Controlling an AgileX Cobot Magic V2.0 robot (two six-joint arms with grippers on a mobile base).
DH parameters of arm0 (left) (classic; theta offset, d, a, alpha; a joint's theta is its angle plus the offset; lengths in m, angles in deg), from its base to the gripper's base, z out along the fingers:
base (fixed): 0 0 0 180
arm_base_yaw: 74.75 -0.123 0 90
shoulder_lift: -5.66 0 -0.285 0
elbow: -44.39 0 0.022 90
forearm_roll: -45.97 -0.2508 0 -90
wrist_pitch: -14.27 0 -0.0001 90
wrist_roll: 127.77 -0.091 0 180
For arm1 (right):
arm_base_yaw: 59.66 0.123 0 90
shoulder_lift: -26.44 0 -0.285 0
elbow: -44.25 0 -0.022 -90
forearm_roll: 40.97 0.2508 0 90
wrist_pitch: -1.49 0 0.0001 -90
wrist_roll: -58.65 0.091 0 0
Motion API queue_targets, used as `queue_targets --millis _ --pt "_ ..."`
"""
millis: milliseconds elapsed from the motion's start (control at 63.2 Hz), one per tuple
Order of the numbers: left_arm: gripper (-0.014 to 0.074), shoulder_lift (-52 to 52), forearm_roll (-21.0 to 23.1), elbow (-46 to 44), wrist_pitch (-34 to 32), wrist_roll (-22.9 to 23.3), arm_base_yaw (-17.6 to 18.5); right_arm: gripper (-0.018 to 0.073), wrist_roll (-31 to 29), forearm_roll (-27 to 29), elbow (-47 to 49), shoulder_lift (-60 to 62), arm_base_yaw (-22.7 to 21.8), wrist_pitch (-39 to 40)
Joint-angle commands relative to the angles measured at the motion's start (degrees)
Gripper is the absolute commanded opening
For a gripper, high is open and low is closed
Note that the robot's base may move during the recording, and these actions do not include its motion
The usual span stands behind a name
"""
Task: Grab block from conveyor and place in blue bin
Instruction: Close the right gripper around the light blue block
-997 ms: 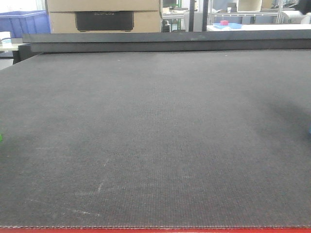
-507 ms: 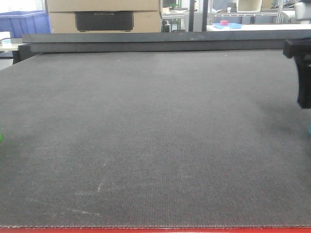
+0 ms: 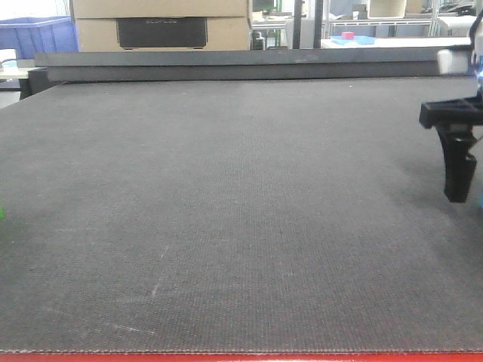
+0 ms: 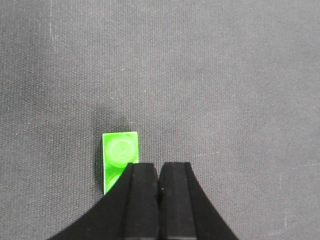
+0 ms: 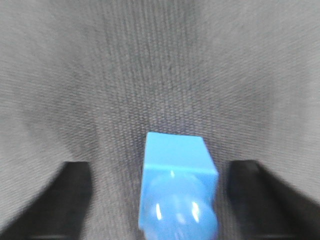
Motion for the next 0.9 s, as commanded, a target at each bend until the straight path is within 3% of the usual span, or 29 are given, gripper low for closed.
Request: queue_targets --millis 0,174,269,522,602,681,776,887 --pt "-0.0111 -0.2 0.5 0.1 -0.5 0.1 0.3 0.0278 0.3 -0.1 0.4 -0.1 -0.1 -0.2" --pt "-0.0111 -0.2 0.5 0.1 0.2 0.1 0.3 0.005 0.3 -2.2 0.4 -0.1 -0.1 -0.1" --pt "-0.0111 -0.2 0.6 0.1 0.5 0.1 0.3 -0.0162 0.3 -2.8 0.4 0.3 -0.1 -0.1" --pt "-0.0111 -0.4 0.9 -2.3 6.2 0.2 0.3 -0.0167 -1.9 -2.8 0.5 7.8 -0.1 -0.5" --pt "-0.0111 -0.4 -0.4 -4.2 8.0 3.3 0.4 -0.0167 -4.6 -2.8 0.5 11.5 -0.1 0.2" --pt "-0.0111 -0.4 -4.7 -5.7 8.7 8.8 0.7 -0.0167 -6.6 -2.8 0.5 14.8 -0.1 2.0" --pt "-0.0111 -0.3 -13.6 -6.7 9.8 14.3 3.2 -0.0167 -6.9 -2.8 0.5 18.2 -0.1 4.8" --pt "-0.0111 0.0 -16.5 -6.6 10.1 16.2 6.4 -0.0167 -6.9 -2.8 0.5 20.4 -0.1 6.8"
